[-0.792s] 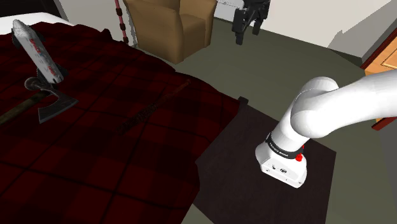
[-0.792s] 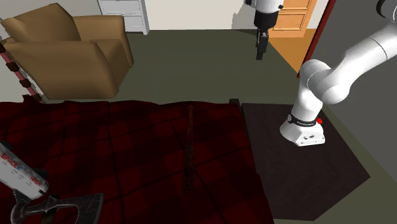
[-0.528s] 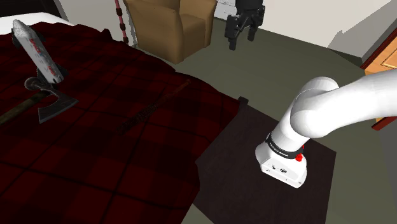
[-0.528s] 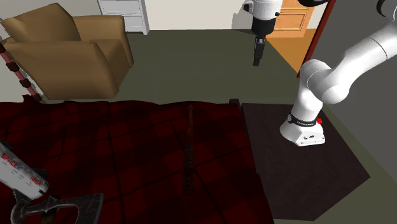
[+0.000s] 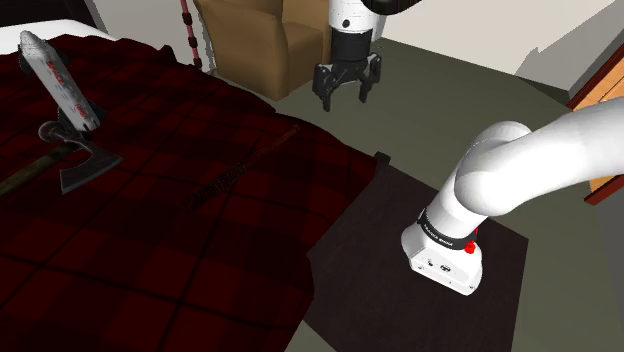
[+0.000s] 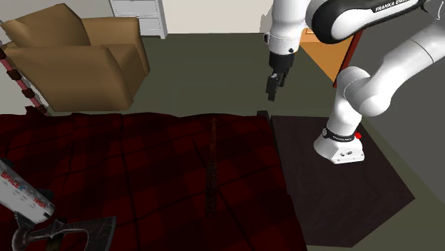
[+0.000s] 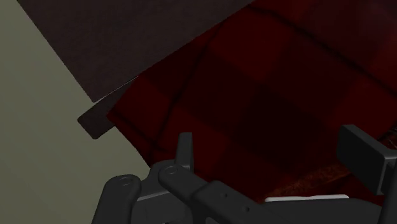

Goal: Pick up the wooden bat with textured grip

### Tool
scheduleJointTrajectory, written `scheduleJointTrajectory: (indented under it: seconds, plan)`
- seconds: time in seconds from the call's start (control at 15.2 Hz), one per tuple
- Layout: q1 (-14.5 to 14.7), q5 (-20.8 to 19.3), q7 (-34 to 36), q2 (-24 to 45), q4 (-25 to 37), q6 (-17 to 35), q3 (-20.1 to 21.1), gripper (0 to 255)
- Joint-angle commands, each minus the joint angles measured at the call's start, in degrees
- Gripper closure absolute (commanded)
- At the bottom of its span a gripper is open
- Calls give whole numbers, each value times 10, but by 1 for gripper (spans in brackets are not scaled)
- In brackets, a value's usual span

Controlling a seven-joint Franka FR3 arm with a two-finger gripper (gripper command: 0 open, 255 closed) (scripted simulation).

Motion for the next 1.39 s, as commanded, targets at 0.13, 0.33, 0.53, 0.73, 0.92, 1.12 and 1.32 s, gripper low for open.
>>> scheduleJointTrajectory:
  seconds: [0.13, 0.33, 0.53, 0.73, 0.92, 1.12, 1.32]
  plan:
    - [-12, 30, 102, 61, -10, 80, 42, 0]
    - [-24, 43, 175, 116, -6, 138, 71, 0]
    - [-39, 46, 249, 179, 6, 195, 98, 0]
    - [-53, 38, 326, 246, 27, 249, 121, 0]
    - [-66, 15, 407, 318, 54, 299, 137, 0]
    - [-73, -19, 492, 392, 89, 341, 143, 0]
    - [-70, -57, 575, 464, 129, 376, 136, 0]
